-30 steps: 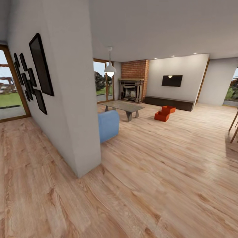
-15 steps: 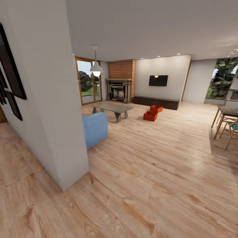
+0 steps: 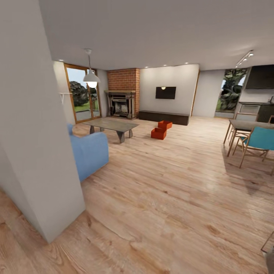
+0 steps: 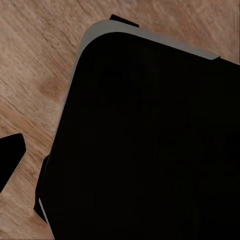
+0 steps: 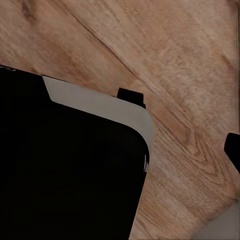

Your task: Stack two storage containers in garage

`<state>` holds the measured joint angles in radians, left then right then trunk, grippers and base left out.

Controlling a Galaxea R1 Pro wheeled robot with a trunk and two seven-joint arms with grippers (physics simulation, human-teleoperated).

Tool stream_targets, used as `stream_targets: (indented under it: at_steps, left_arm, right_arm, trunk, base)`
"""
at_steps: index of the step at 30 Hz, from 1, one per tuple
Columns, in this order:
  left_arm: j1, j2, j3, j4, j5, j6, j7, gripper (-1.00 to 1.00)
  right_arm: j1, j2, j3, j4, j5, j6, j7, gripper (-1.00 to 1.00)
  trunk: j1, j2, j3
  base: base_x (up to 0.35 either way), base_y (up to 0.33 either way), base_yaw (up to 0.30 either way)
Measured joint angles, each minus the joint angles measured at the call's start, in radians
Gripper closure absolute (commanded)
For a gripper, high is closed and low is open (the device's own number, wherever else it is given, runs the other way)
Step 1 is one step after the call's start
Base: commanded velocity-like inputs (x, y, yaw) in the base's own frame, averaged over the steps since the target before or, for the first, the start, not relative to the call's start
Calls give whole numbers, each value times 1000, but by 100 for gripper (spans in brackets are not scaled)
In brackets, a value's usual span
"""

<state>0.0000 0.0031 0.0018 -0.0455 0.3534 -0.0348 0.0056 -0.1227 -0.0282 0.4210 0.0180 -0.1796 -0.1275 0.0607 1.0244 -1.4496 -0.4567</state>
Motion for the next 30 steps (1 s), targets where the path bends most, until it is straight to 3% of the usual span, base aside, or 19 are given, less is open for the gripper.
stream_targets:
  at_steps: [21, 30]
  left_arm:
    - [0, 0, 0, 0, 1, 1, 0, -100]
    - [0, -2, -3, 0, 0, -3, 0, -100]
  right_arm:
    - [0, 2, 4, 0, 5, 0, 0, -100]
    - [0, 0, 5, 0, 10, 3, 0, -100]
  trunk:
    - [0, 0, 0]
    - [0, 0, 0]
  base:
    - [325, 0, -249]
    - [325, 0, -36]
